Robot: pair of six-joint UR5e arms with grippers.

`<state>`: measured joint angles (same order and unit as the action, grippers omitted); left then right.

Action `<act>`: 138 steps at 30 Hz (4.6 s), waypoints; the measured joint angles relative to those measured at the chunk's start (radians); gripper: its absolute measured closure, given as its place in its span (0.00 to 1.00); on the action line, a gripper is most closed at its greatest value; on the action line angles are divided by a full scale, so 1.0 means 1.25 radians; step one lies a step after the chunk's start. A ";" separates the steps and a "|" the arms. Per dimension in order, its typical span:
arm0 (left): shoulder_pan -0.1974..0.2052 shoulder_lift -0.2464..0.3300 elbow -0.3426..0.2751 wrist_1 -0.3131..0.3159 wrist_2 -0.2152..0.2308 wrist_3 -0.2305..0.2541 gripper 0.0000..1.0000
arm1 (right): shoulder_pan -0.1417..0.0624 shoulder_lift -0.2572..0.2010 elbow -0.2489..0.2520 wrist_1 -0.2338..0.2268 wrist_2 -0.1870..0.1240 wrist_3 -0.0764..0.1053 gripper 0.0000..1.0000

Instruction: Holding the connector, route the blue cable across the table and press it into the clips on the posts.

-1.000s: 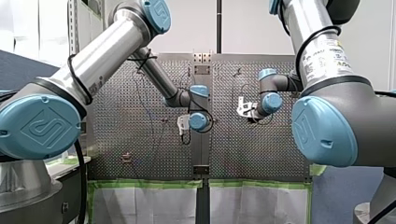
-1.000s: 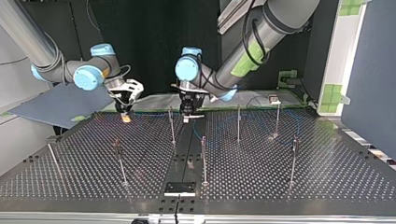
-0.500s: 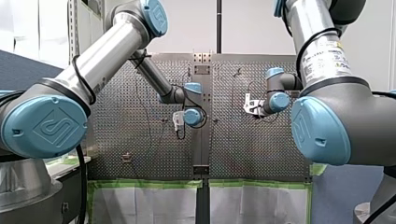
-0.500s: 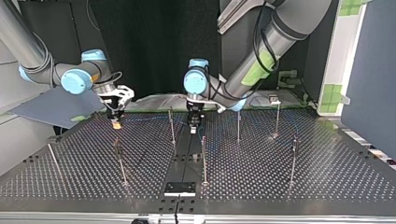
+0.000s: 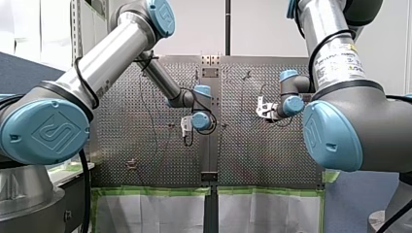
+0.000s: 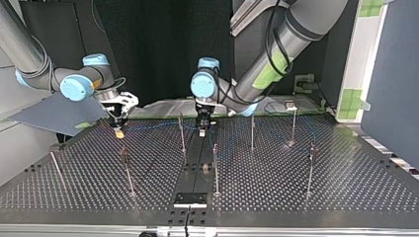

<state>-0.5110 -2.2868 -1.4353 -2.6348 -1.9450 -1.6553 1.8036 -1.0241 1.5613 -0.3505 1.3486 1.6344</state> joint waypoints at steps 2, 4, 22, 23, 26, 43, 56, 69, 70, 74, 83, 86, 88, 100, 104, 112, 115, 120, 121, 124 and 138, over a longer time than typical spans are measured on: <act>-0.005 0.003 0.000 -0.014 -0.014 0.006 0.00 | 0.000 0.000 0.000 0.000 0.000 -0.001 1.00; -0.011 0.009 0.000 -0.027 -0.026 0.008 0.00 | 0.000 0.000 0.000 0.000 0.000 -0.002 1.00; -0.129 0.090 -0.004 -0.150 -0.116 -0.016 0.00 | -0.002 0.000 -0.002 0.000 -0.016 -0.005 1.00; -0.138 0.090 -0.004 -0.152 -0.116 -0.017 0.00 | -0.003 0.000 -0.003 0.000 -0.019 -0.005 1.00; -0.157 0.089 -0.003 -0.153 -0.119 -0.018 0.00 | -0.006 0.000 -0.008 0.000 -0.030 -0.004 1.00; -0.259 -0.002 0.080 -0.201 -0.163 -0.078 0.00 | -0.027 0.000 -0.010 0.002 -0.073 -0.005 1.00; -0.279 -0.088 0.166 -0.222 -0.235 -0.083 0.00 | -0.029 0.000 -0.010 0.002 -0.091 -0.005 1.00; -0.295 -0.142 0.253 -0.149 -0.317 -0.083 0.00 | -0.029 0.001 -0.010 0.002 -0.098 -0.003 1.00; -0.296 -0.143 0.259 -0.144 -0.323 -0.082 0.00 | -0.029 0.001 -0.009 0.002 -0.098 -0.003 1.00; -0.297 -0.143 0.286 -0.123 -0.349 -0.079 0.00 | -0.029 0.001 -0.009 0.002 -0.098 -0.003 1.00; -0.279 -0.177 0.345 -0.124 -0.365 -0.076 0.00 | -0.029 0.001 -0.010 0.002 -0.098 -0.003 1.00; -0.266 -0.192 0.366 -0.124 -0.362 -0.078 0.00 | -0.030 0.001 -0.010 0.002 -0.098 -0.003 1.00; -0.260 -0.197 0.377 -0.123 -0.362 -0.079 0.00 | -0.030 0.001 -0.010 0.002 -0.098 -0.004 1.00; -0.244 -0.214 0.431 -0.136 -0.345 -0.087 0.00 | -0.030 0.001 -0.010 0.002 -0.098 -0.004 1.00; -0.242 -0.235 0.436 -0.156 -0.335 -0.098 0.00 | -0.030 0.000 -0.011 0.002 -0.099 -0.005 1.00; -0.235 -0.243 0.444 -0.173 -0.327 -0.106 0.00 | -0.030 -0.005 -0.014 0.002 -0.099 -0.006 1.00; -0.234 -0.243 0.445 -0.176 -0.325 -0.106 0.00 | -0.030 -0.006 -0.016 0.002 -0.100 -0.005 1.00; -0.233 -0.244 0.445 -0.180 -0.315 -0.106 0.21 | -0.029 -0.008 -0.021 0.004 -0.100 -0.006 1.00; -0.232 -0.244 0.445 -0.181 -0.312 -0.106 0.33 | -0.029 -0.009 -0.022 0.004 -0.100 -0.006 1.00; -0.231 -0.244 0.445 -0.184 -0.304 -0.105 0.62 | -0.028 -0.012 -0.024 0.006 -0.100 -0.005 1.00; -0.223 -0.242 0.452 -0.194 -0.315 -0.134 1.00 | -0.018 -0.031 -0.025 0.017 -0.117 -0.001 1.00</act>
<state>-0.7901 -2.5888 -0.8709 -2.8779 -2.3391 -1.8224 1.7812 -1.0634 1.5300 -0.3298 1.2029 1.6332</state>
